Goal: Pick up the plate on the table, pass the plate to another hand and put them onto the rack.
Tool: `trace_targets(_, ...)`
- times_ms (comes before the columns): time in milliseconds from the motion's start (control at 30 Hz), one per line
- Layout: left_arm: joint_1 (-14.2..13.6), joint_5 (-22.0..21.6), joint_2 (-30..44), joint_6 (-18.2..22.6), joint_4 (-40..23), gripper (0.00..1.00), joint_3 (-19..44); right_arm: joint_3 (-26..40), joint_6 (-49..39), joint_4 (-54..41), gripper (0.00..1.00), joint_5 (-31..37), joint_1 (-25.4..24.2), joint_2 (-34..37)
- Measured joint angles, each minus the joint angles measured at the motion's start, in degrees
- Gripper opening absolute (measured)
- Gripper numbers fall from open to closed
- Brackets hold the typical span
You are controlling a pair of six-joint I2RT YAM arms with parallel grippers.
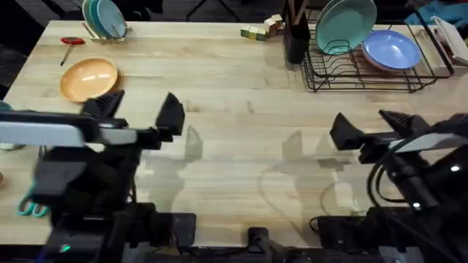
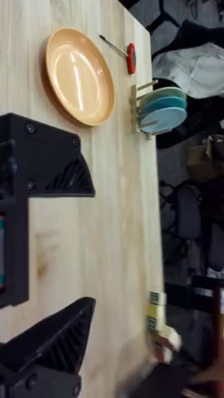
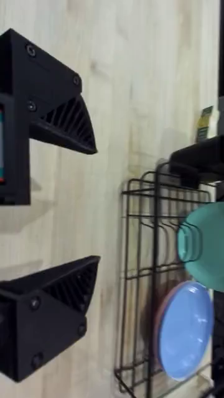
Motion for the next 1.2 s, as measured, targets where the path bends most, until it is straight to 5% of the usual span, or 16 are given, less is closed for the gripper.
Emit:
trace_targets(433,0.0,-0.2,29.0,-4.8,-15.3,0.992,30.8,23.8,0.0,-3.5,0.993,-0.2,0.0,25.0)
trace_targets(833,0.0,0.0,51.8,-5.2,-33.3,0.993,56.7,53.6,0.0,-25.1,0.993,-0.2,0.0,49.7)
trace_targets(1000,0.0,0.1,58.0,-5.2,-40.7,0.994,64.7,62.3,0.0,-30.5,0.993,-0.7,0.0,55.8)
trace_targets(1200,0.0,0.2,59.7,-5.2,-41.9,0.994,66.8,64.1,0.0,-30.8,0.993,-3.3,0.0,57.6)
